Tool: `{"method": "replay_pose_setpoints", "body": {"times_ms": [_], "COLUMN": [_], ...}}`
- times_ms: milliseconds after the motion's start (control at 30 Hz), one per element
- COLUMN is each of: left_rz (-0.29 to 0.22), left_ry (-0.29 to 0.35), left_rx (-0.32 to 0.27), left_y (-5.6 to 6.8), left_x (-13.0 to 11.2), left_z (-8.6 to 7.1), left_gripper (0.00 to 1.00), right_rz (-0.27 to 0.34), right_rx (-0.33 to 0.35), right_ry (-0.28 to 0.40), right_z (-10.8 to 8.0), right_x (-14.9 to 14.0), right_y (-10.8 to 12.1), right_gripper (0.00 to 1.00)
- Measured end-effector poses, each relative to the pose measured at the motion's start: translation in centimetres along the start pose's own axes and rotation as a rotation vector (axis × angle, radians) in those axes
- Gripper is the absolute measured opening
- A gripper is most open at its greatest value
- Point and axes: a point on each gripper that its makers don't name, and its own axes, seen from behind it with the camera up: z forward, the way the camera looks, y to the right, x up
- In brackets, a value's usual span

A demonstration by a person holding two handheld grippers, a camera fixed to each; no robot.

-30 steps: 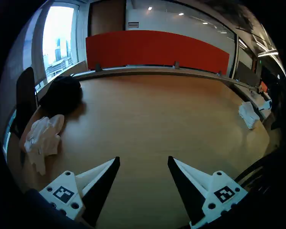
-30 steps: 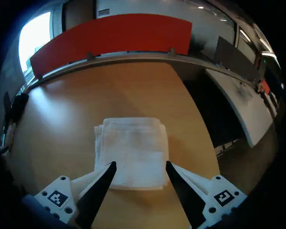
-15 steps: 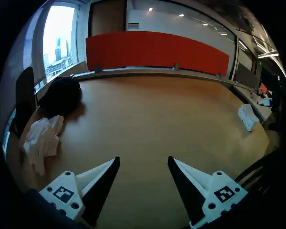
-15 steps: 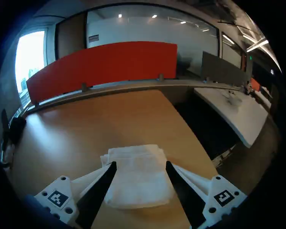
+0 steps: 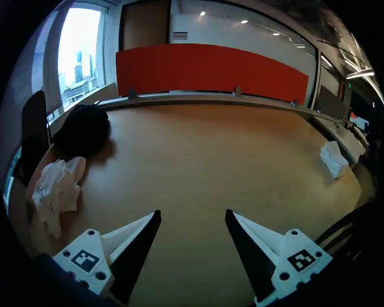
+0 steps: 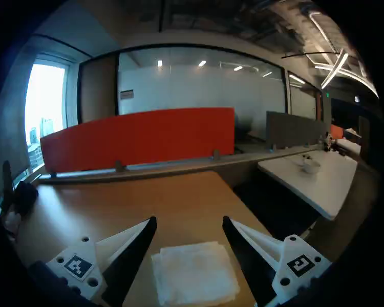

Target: Fold towel

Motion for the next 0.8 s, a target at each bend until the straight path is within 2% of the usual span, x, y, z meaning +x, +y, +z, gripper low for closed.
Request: {"method": "replay_pose_setpoints", "body": {"times_ms": [100, 200, 500, 800], "left_rz": [-0.002, -0.003, -0.012, -0.039], "left_ry": [0.003, 0.006, 0.036, 0.125], "left_rx": [-0.001, -0.001, -0.004, 0.008], "left_y": [0.1, 0.1, 0.1, -1.0], "left_x": [0.2, 0.4, 2.0, 6.4], "left_z": [0.1, 0.2, 0.5, 0.6], "left_gripper": [0.93, 0.93, 0.93, 0.93], "right_rz": [-0.006, -0.016, -0.041, -0.036], "right_rx": [-0.002, -0.009, 0.012, 0.041], "right_ry": [0.074, 0.103, 0.114, 0.130], "right_z": [-0.3, -0.3, -0.2, -0.4], "right_x": [1.8, 2.5, 3.2, 4.7], "right_y": [-0.5, -0.9, -2.5, -4.7], "right_gripper": [1.00, 1.00, 1.00, 1.00]}}
